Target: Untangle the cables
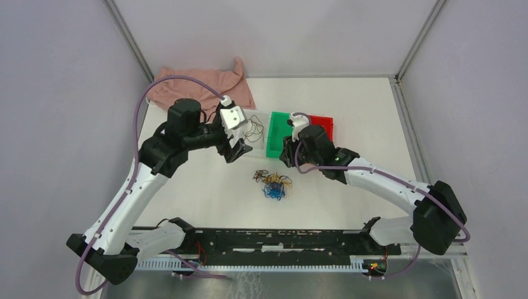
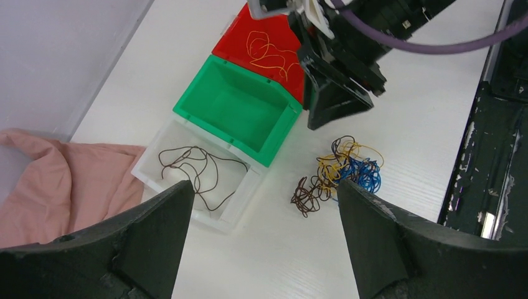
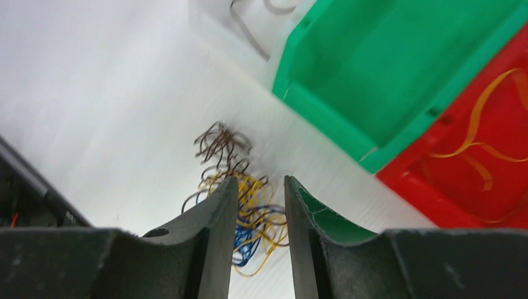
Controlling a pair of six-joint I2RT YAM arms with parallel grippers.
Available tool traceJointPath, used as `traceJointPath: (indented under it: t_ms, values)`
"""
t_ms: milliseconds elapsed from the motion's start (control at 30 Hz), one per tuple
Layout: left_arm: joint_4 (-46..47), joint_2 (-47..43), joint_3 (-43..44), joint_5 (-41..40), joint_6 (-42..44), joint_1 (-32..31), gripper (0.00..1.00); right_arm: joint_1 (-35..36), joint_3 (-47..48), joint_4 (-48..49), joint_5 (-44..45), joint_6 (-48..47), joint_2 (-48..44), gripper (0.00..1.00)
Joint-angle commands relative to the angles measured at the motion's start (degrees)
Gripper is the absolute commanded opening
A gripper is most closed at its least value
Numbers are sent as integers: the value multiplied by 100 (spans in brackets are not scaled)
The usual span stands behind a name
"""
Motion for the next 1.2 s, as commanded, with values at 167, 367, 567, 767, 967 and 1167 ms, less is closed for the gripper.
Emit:
traceJointPath:
  t_ms: [167,367,567,767,967,1167]
  values:
    - [-195,-154,-103,-45,321,29,92,236,-531,1083,-1368,370,622,36]
    - [-385,-247,-173,72,435,28,92,351,-393,1110,-1705,426,1167,28]
    - [-534,-442,-680,184,1020,31,91,371,-411,1191,-1692,554,1035,8]
    - [-472,-755,-1525,376,1546,24,89,371,-477,1355,-1773,837,605,0]
    - [137,-879,-2333,359,1599,12,84,370,-491,1619,-2009,1286,398,0]
    - [769,-997,-2741,267,1562,11,83,371,-584,1983,-2268,1618,166,0]
